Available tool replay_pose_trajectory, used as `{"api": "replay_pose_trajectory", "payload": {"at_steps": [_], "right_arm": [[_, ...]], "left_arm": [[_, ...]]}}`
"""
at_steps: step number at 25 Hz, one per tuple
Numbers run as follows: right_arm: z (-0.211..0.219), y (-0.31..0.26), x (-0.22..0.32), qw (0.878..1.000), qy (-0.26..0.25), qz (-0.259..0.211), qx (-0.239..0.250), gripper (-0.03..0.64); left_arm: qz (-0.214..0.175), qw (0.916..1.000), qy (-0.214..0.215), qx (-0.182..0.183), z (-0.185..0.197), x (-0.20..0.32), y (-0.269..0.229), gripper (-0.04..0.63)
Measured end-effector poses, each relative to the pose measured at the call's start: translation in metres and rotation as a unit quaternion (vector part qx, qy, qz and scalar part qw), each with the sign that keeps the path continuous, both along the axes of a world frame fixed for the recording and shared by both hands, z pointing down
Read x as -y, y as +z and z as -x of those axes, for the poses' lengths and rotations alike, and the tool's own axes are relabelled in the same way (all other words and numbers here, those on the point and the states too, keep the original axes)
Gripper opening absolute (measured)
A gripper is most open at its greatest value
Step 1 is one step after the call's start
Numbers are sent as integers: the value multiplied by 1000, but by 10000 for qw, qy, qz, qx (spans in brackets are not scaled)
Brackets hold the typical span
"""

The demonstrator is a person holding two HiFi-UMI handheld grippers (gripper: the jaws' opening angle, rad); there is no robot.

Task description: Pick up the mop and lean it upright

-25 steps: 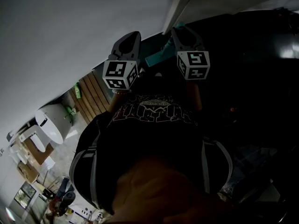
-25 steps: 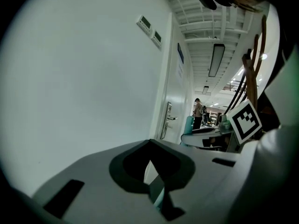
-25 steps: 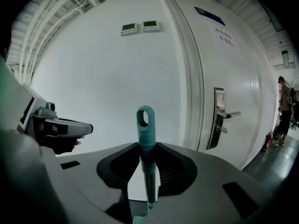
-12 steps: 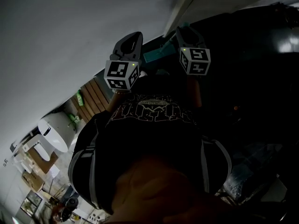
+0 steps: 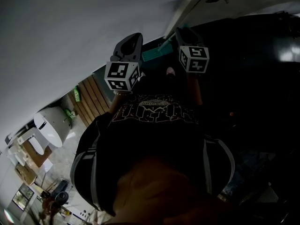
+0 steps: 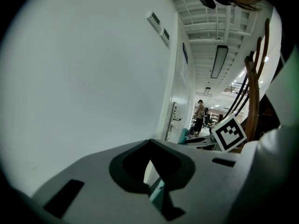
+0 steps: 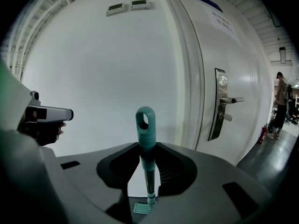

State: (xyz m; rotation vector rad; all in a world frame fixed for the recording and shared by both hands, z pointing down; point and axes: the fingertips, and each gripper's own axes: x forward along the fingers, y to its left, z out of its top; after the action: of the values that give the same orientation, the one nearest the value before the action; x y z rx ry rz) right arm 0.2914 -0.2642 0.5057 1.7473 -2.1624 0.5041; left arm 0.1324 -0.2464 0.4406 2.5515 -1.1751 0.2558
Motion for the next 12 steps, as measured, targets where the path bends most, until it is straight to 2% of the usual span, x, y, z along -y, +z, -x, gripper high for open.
{"api": "replay_pose_trajectory", "payload": {"at_steps": [7,12], "right_arm": [[-11,12,15,9994,-283,166,53,117],[-12,14,26,9990,-434,122,29,117]], "left_arm": [[65,9995,-303,-8,-17,1,-1,44],[74,9987,-504,38,-17,1,-1,44]]}}
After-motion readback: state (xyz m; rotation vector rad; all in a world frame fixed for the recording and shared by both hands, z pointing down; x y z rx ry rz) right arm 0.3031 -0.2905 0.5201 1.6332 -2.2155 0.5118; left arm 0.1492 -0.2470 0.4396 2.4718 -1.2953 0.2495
